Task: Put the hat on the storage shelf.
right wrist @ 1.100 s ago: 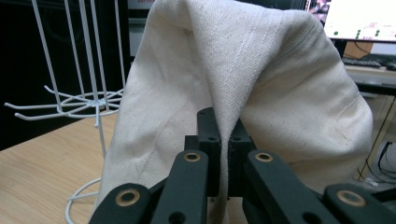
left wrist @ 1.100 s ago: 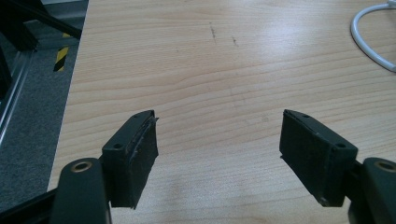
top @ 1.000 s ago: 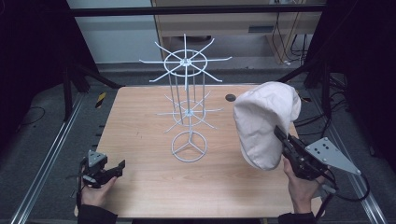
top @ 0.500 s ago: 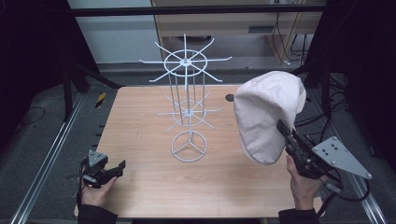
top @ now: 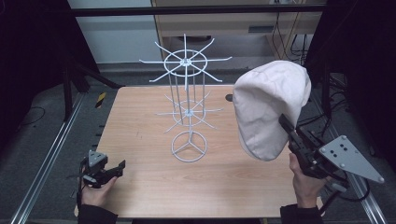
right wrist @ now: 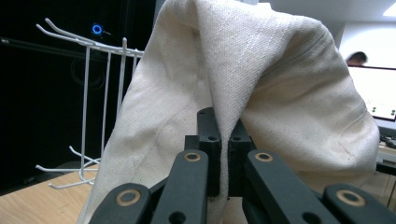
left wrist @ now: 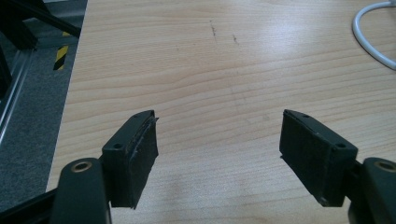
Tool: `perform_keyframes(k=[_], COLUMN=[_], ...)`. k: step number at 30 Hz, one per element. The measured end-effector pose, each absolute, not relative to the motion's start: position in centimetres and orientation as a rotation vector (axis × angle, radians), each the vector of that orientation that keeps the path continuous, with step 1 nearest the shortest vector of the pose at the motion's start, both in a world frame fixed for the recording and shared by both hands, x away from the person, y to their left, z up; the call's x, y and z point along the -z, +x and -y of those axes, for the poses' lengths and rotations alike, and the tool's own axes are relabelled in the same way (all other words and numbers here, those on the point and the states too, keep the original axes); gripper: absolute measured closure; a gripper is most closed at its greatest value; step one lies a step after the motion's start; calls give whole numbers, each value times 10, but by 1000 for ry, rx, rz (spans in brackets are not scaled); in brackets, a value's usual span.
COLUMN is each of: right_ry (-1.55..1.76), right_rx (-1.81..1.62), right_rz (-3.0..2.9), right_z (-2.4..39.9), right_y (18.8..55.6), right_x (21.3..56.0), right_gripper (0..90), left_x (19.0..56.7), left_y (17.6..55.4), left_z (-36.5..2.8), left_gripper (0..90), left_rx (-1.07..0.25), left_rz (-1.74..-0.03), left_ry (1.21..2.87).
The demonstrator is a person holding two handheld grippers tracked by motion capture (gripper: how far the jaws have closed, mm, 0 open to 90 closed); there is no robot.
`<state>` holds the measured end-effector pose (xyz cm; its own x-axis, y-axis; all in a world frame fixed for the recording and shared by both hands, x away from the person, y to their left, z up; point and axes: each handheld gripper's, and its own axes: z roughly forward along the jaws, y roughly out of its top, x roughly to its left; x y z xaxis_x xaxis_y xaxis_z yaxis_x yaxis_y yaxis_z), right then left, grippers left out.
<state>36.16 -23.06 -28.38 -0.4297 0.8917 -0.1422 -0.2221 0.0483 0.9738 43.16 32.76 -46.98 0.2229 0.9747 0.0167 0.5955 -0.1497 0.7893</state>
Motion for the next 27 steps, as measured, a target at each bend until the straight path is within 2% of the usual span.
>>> perform_keyframes(k=[14,27], right_ry=[645,564], right_rx=[-1566,-1582], right_rz=[-1378,-1385], right_z=[229,212], right_y=[350,350], right_x=[263,244], right_gripper=[891,891], left_x=[470,470], left_y=[432,432], left_z=[-327,-328], left_gripper=[271,271], left_rx=[-728,-728], left_rz=[-1452,-1451], left_ry=[1839,1839])
